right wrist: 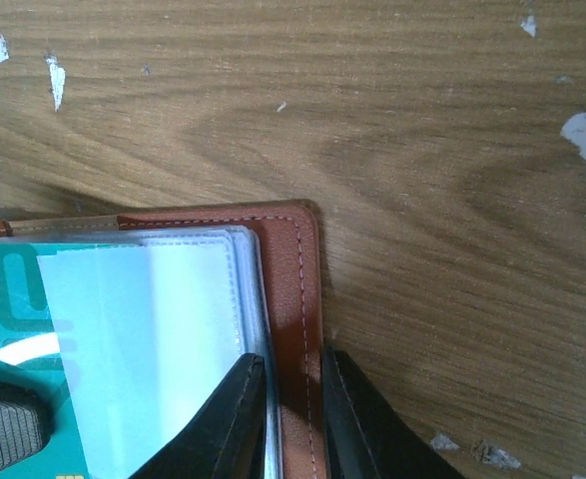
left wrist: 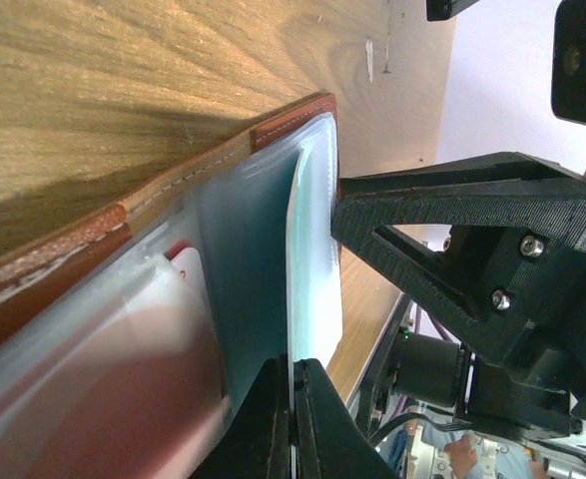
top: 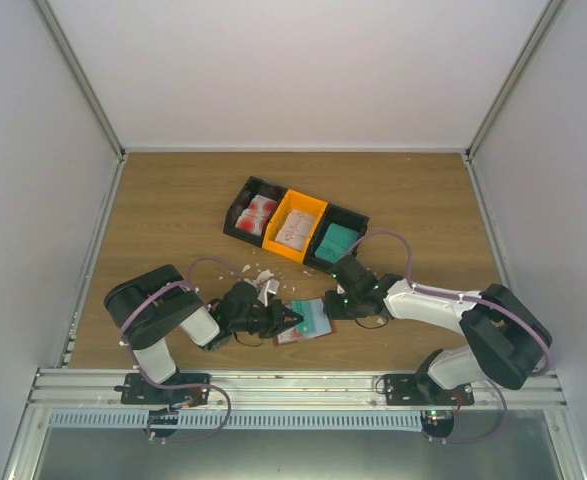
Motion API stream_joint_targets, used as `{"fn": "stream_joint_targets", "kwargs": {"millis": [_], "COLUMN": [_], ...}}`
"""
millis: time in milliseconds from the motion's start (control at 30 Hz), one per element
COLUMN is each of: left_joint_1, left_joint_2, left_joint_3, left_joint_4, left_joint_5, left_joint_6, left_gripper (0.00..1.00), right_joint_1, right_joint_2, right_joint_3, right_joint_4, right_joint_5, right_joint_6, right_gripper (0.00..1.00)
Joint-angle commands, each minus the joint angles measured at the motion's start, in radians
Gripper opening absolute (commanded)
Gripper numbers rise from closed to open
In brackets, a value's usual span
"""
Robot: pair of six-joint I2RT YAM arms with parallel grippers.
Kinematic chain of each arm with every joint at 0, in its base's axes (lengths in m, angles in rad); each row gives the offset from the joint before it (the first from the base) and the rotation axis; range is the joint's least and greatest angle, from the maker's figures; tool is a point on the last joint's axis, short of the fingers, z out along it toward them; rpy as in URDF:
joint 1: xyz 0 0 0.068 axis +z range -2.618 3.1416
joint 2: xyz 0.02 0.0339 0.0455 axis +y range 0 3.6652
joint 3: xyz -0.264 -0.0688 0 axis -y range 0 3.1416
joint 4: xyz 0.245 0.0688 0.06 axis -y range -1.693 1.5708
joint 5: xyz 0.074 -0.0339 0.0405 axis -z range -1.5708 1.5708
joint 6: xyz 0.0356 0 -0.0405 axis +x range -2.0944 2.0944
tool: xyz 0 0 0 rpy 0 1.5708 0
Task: Put the credit cards into the card holder
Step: Insert the credit card into the card holder.
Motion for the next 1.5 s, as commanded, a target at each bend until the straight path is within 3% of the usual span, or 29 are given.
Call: {"fn": "stream_joint_targets", "kwargs": {"millis": [0,533,767,1067,1300,1467], "left_joint_1": [-0.006,-0.01,-0.022,-0.026,-0.026,-0.028], "left_joint_2": [0.004,0.052,0.018,-0.131,-0.236,-0.284], "left_joint_3": [0.024,0.072,0.087,0.103,0.16,0.186], "left_joint_4": [-0.023,-0.079,-0.142,-0.442,-0.744,-0.869], "left_joint_5": [-0.015,0.107,0.12,0.093,-0.006,-0.033], "left_joint_6": [0.027,0.11,0.131,0.17,0.232,0.259], "left_gripper": [0.01,0.08,0.22,0.47,0.57,0.63], "right_joint_1": [0.03,0.072,0.072,0.072,0.072,0.072], "right_joint_2": [0.06,0.066,0.052,0.035,0.033,0.032], "right_joint_3": [-0.048,-0.025,-0.026,-0.028,-0.031,-0.035], "right_joint_4": [-0.117,-0.091,-0.092,-0.092,-0.082,-0.074], "right_joint_5": [-0.03,-0.071,-0.046,-0.031,-0.037,-0.037], "right_joint_6": [0.015,0.073,0.098,0.098,0.091,0.089], "right_gripper": [0.17,0.16,0.16,0.17,0.17,0.17]}}
